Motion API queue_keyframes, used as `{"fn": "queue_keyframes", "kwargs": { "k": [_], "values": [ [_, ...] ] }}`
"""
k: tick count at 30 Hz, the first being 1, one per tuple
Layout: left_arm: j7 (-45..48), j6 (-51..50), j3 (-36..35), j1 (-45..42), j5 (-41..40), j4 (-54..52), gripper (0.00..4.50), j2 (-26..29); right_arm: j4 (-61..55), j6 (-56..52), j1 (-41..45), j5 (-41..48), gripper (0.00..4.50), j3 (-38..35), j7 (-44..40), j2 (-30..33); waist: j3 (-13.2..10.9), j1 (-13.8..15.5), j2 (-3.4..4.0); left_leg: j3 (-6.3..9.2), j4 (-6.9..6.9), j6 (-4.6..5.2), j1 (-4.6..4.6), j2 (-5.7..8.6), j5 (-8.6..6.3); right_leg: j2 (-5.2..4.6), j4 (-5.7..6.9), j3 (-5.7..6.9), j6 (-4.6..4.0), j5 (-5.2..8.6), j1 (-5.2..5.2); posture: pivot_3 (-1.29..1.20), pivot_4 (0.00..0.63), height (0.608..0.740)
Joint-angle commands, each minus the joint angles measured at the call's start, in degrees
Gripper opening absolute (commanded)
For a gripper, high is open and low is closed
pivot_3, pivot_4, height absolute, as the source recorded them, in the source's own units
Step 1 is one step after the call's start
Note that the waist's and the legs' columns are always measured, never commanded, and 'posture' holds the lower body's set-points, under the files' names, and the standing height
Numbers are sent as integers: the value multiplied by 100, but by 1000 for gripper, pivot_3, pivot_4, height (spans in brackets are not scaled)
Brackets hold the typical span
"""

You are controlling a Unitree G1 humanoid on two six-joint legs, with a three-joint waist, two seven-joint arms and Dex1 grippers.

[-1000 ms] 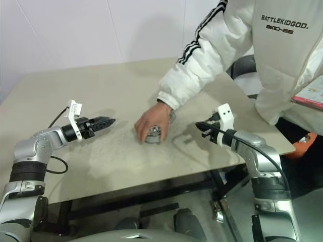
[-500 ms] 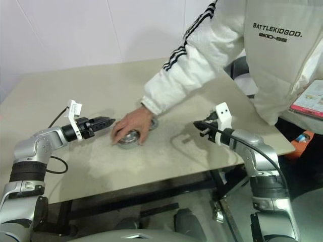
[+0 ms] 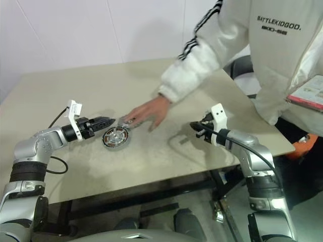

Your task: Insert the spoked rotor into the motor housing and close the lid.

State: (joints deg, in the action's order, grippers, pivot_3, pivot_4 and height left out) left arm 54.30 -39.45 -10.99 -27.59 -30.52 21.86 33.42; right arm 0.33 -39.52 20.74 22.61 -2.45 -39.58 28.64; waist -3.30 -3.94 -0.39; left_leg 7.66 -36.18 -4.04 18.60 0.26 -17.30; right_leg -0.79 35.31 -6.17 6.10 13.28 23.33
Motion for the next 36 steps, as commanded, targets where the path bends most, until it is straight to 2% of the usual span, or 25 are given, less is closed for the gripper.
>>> {"fn": "queue_keyframes", "kwargs": {
  "k": [1, 3, 8, 11, 16, 21, 26, 30, 35, 36],
  "values": [
    [51, 77, -83, -42, -9, -101, 3030, 89, -115, 105, 156, -12, 0, 7, -31, 12, 0, -1, 0, 0, 0, 0, 0, 0, 0, 0, 0, 0, 0, 0, 0, 0, 0, 740],
    [97, 70, -104, -51, -11, -81, 3030, 155, -121, 137, 205, -66, 0, 99, -71, 30, 0, -4, 0, 0, 0, 0, 0, 0, 0, 0, 0, 0, 0, 0, 0, 0, 0, 740],
    [126, 105, -127, -176, 9, 53, 3030, 263, -674, 980, 785, -1151, 0, 1836, -1022, 431, -2, -30, 3, -2, 1, 0, -5, -1, 0, 2, 7, -1, 2, 1, 3, 0, 0, 740],
    [96, 67, -150, -261, -22, 52, 3030, 281, -275, 1507, 1582, -1419, 0, 2395, -1517, 147, -2, -26, 2, 1, 0, 0, -5, -3, 0, 5, 10, 2, 3, 2, 3, 0, 0, 740],
    [60, 33, -184, -78, -43, -200, 3030, 344, 820, 2315, 2548, -1778, 0, 2815, -1956, -400, 1, -7, -4, 5, -2, -1, -1, -2, 0, -1, 4, 5, -19, -13, 2, 0, 0, 740],
    [-62, -33, -391, 260, -127, -521, 3030, 406, 1781, 3148, 3067, -2141, 0, 3125, -2292, -944, 1, -17, -3, 8, 4, -1, 12, -1, 0, -4, 3, 7, -22, -14, 16, 0, 0, 740],
    [-269, -160, -657, 644, -268, -868, 3030, 397, 3234, 4282, 3552, -2683, 0, 3382, -2143, -1736, 0, -47, -3, 10, 2, -2, 10, -1, 1, -3, 20, 7, -24, -15, 21, 0, 0, 740],
    [-431, -212, -715, 838, -363, -1111, 3055, 301, 4085, 5029, 3761, -3027, 1295, 3591, -2300, -2180, 0, -41, -3, 16, 0, -4, 5, -1, 2, -2, 31, 9, -25, -15, 19, 0, 0, 740],
    [-579, -237, -756, 1000, -446, -1330, 3055, 164, 4787, 5555, 3940, -3541, 2987, 3940, -2535, -2443, 2, -34, -5, 16, -2, -6, 0, 1, 3, -4, 30, 10, -25, -15, 12, 0, 0, 740],
    [-602, -239, -764, 1025, -455, -1363, 3055, 139, 4909, 5677, 3989, -3632, 2987, 3971, -2535, -2480, 2, -37, -5, 16, -3, -7, 0, 1, 3, -4, 32, 10, -25, -15, 12, 0, 0, 740]
  ]
}}
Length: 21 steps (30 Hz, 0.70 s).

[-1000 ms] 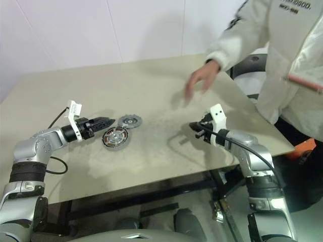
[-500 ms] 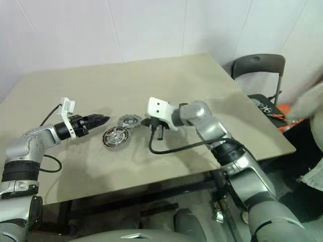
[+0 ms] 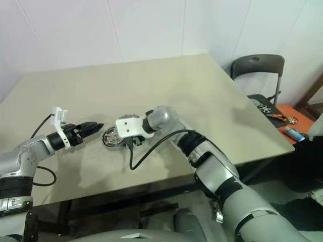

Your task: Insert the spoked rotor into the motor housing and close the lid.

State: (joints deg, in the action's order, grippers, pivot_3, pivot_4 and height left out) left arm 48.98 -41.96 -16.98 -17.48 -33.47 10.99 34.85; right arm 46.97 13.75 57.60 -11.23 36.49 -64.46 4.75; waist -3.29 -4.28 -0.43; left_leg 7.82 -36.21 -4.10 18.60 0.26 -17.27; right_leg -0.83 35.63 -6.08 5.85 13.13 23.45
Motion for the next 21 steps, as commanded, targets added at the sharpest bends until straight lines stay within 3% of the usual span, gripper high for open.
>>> {"fn": "queue_keyframes", "kwargs": {
  "k": [1, 14, 21],
  "values": [
    [-94, 10, -171, 40, -170, -308, 3055, -27, 370, 435, 353, -314, 2987, 73, -2, -146, 0, -11, 0, 0, 0, 0, -1, 0, 0, 0, 1, 0, 0, 0, 0, 0, 0, 740],
    [-310, 35, -187, 273, -323, -511, 3055, -165, 1511, 1019, 977, -584, 2987, -171, 380, -820, 0, -170, 1, 9, 0, -11, -19, 0, 6, 4, 44, 1, -8, 5, 3, 0, 0, 740],
    [-378, 13, -161, 521, -343, -767, 3055, -178, 2108, 1093, 1008, -1032, 2987, -166, 1080, -1065, -1, -177, 1, 10, 1, -13, -17, 0, 7, 4, 43, 1, -9, 5, 4, 0, 0, 740]
  ]
}}
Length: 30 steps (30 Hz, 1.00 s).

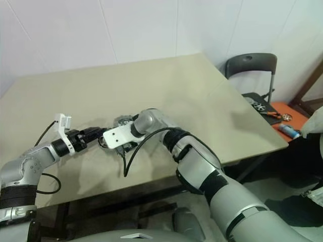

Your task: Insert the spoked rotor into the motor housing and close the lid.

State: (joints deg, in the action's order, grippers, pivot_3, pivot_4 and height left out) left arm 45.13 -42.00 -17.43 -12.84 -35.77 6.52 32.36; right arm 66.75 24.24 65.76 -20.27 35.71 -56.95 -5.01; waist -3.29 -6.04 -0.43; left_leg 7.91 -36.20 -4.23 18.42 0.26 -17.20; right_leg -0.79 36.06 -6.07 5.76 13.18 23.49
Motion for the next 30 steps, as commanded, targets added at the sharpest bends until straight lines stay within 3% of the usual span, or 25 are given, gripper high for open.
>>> {"fn": "queue_keyframes", "kwargs": {
  "k": [1, 11, 14, 16, 26, 30],
  "values": [
    [22, 24, -90, 106, -84, -363, 3055, 98, 175, 47, 187, -165, 2987, -107, 401, -96, -1, -1, 1, 0, 1, 0, 0, 0, 0, 0, 0, 0, 0, 0, 1, 0, 0, 740],
    [62, 55, -162, 159, -91, -353, 3055, 246, 433, -15, 15, -366, 2987, -215, 958, -151, -1, -5, 1, 2, 0, -1, 0, 0, 1, 1, 4, 2, -1, 1, 1, 0, 0, 740],
    [40, 32, -160, 168, -103, -394, 3055, 226, 449, 18, 0, -408, 2442, -230, 934, -153, 0, -14, 0, 2, 1, -2, 0, 0, 1, 1, 3, 2, -2, 1, 1, 0, 0, 740],
    [24, 30, -165, 177, -105, -391, 3055, 212, 441, 15, -12, -416, 1843, -238, 893, -156, -1, -22, 1, 3, 1, -2, -1, 0, 1, 1, 4, 2, -2, 1, 1, 0, 0, 740],
    [0, 40, -172, 177, -117, -343, 3055, 177, 357, 148, -59, -471, 1843, -190, 673, -109, 0, -122, 1, 7, 2, -6, -6, 0, 4, 2, 8, 4, -2, 1, -3, 0, 0, 740],
    [-19, 28, -167, 157, -124, -330, 3055, 158, 248, 215, -28, -394, 923, -254, 510, -113, 0, -123, 1, 7, 1, -6, -5, 0, 4, 1, 8, 4, -2, 1, -4, 0, 0, 740]
  ]
}}
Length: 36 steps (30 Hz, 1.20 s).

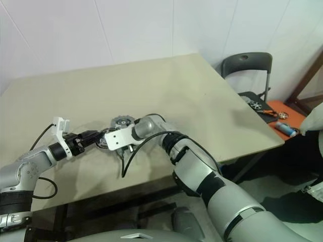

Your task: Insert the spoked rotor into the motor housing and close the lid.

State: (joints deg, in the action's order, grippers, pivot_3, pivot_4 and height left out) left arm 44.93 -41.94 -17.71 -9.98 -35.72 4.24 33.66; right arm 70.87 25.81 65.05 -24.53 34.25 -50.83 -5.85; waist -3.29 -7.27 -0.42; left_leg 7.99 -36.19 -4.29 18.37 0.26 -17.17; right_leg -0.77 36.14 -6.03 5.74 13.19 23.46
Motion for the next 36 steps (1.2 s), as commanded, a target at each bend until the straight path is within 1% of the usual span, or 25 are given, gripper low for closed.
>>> {"fn": "queue_keyframes", "kwargs": {
  "k": [1, 2, 10, 15, 17, 21, 25, 27, 29, 33, 36],
  "values": [
    [-3, 20, -138, -142, -131, -88, 3055, 22, -158, -3, 57, 32, 590, -131, -97, -39, 1, 0, -1, 0, 0, 0, 0, 0, 0, 0, 0, 0, 0, 0, 0, 0, 0, 740],
    [-6, 20, -137, -153, -131, -73, 3055, 17, -154, -28, 67, 11, 295, -124, -136, -43, 1, 0, -2, 1, 0, 0, 0, 0, 0, 0, 0, 0, 0, 0, 0, 0, 0, 740],
    [-35, 24, -101, -186, -147, -37, 3055, -26, -193, -13, 142, -9, 295, -160, -113, -32, 0, 0, 0, 2, 0, 0, -1, 0, 0, 0, 0, 1, 0, 0, 0, 0, 0, 740],
    [-58, 17, -77, -200, -155, -19, 3055, -46, -322, 104, 214, 15, 295, -162, -338, 121, 0, 3, 0, 2, 0, 0, 0, 0, 0, 0, 0, 1, 0, 0, 0, 0, 0, 740],
    [-63, 19, -59, -223, -153, 7, 3055, -56, -451, 183, 255, 35, 295, -144, -664, 302, 0, 20, 0, 3, 0, 0, 3, 0, 0, -1, -2, 1, 0, 0, 0, 0, 0, 740],
    [-57, 31, -13, -286, -139, 78, 3055, -73, -1085, 196, 164, 341, 295, -183, -2066, 911, 0, 45, -1, 3, -3, -1, 8, 5, 0, -7, -10, 4, 2, 0, -3, 0, 0, 740],
    [-23, 81, 36, -359, -110, 217, 3055, -87, -1804, 18, -13, 573, 295, -231, -2917, 1571, 0, 46, -1, 4, -3, -1, 8, 8, 0, -11, -12, 5, 3, 0, -5, 0, 0, 740],
    [-4, 110, 83, -413, -84, 290, 3055, -107, -2060, -38, -95, 615, 295, -231, -3115, 1838, 0, 45, -1, 5, -3, -1, 8, 8, 0, -11, -11, 6, 2, 1, -4, 0, 0, 740],
    [9, 139, 141, -525, -56, 404, 3055, -141, -2228, -43, -143, 581, 295, -227, -3073, 2034, 0, 33, -1, 5, -3, -1, 6, 8, 0, -11, -9, 7, 2, 1, -5, 0, 0, 740],
    [47, 164, 216, -693, -7, 542, 3055, -189, -2504, 68, -207, 479, 295, -135, -3031, 2274, 1, 32, -2, 5, -4, -1, 5, 8, 1, -10, -6, 6, 2, 1, -4, 0, 0, 740],
    [60, 179, 250, -761, 27, 598, 3055, -212, -2691, 103, -239, 493, 295, -93, -3172, 2415, 1, 21, -2, 4, -3, -2, 6, 8, 1, -10, -9, 6, 2, 1, -4, 0, 0, 740]
  ]
}}
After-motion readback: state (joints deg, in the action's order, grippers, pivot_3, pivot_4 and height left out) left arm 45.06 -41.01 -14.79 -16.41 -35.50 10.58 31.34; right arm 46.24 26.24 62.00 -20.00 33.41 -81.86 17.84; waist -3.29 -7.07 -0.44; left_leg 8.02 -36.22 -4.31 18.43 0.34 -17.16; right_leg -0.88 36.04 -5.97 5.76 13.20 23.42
